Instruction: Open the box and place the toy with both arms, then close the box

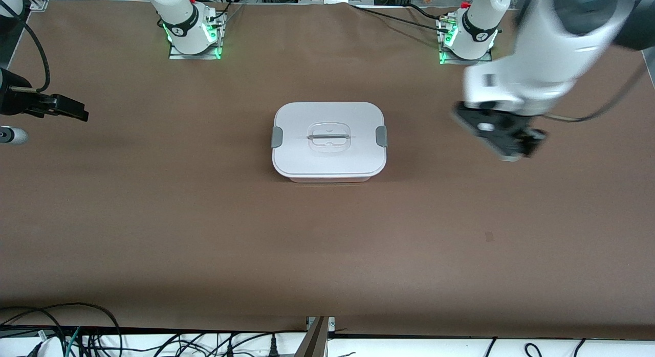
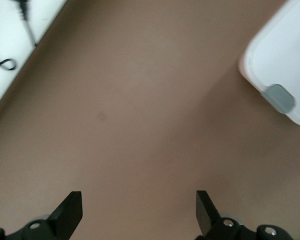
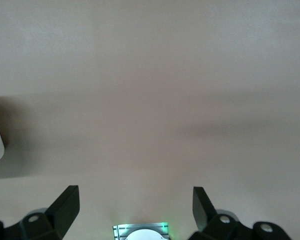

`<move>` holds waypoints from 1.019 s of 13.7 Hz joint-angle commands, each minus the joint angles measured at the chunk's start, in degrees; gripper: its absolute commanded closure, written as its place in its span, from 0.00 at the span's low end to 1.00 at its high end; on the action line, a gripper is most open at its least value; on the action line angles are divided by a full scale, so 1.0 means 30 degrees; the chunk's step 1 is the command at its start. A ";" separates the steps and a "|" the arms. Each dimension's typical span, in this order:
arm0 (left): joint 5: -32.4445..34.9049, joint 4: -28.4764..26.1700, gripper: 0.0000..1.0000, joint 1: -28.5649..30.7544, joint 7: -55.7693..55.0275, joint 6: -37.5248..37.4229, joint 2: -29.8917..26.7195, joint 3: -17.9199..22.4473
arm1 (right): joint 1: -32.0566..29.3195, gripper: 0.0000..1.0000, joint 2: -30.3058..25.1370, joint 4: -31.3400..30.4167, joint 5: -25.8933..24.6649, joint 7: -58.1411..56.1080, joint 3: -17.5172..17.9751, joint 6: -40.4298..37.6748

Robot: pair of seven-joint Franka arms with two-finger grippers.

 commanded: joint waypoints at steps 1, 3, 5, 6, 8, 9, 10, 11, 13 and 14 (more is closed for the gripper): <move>-0.0313 0.1463 0.00 0.0906 -0.0238 -0.0152 0.0485 -0.0085 | 0.0116 0.00 0.0235 0.0487 0.0342 0.0136 -0.0125 -0.0065; -0.1010 0.1145 0.00 0.1054 -0.0442 -0.0446 0.0050 0.1371 | 0.0116 0.00 0.0206 0.0516 0.0342 0.0107 -0.0125 -0.0065; -0.2478 -0.0694 0.00 0.1346 -0.1957 -0.0388 -0.1090 0.2314 | 0.0116 0.00 0.0206 0.0487 0.0342 0.0136 -0.0125 -0.0065; -0.2510 -0.2038 0.00 0.1318 -0.3475 0.0077 -0.1909 0.2811 | 0.0116 0.00 0.0235 0.0516 0.0342 0.0136 -0.0125 -0.0065; -0.2627 -0.5318 0.00 0.1318 -0.7864 0.1684 -0.4045 0.3049 | 0.0116 0.00 0.0235 0.0487 0.0342 0.0136 -0.0125 -0.0036; -0.2714 -0.6609 0.00 0.1318 -0.9132 0.2708 -0.5013 0.3399 | 0.0116 0.00 0.0235 0.0516 0.0313 0.0107 -0.0096 -0.0036; -0.2773 -0.7782 0.00 0.1318 -0.9232 0.3617 -0.5776 0.3721 | 0.0116 0.00 0.0235 0.0516 0.0313 0.0107 -0.0124 -0.0036; -0.2890 -0.8664 0.00 0.1318 -0.9204 0.4236 -0.6306 0.3782 | 0.0116 0.00 0.0235 0.0545 0.0313 0.0107 -0.0154 -0.0036; -0.3066 -0.8907 0.00 0.1318 -0.9203 0.4271 -0.6196 0.3783 | 0.0116 0.00 0.0235 0.0545 0.0313 0.0136 -0.0125 -0.0007; -0.3067 -0.8965 0.00 0.1347 -0.9174 0.4271 -0.6165 0.3754 | 0.0116 0.00 0.0235 0.0545 0.0313 0.0136 -0.0125 -0.0006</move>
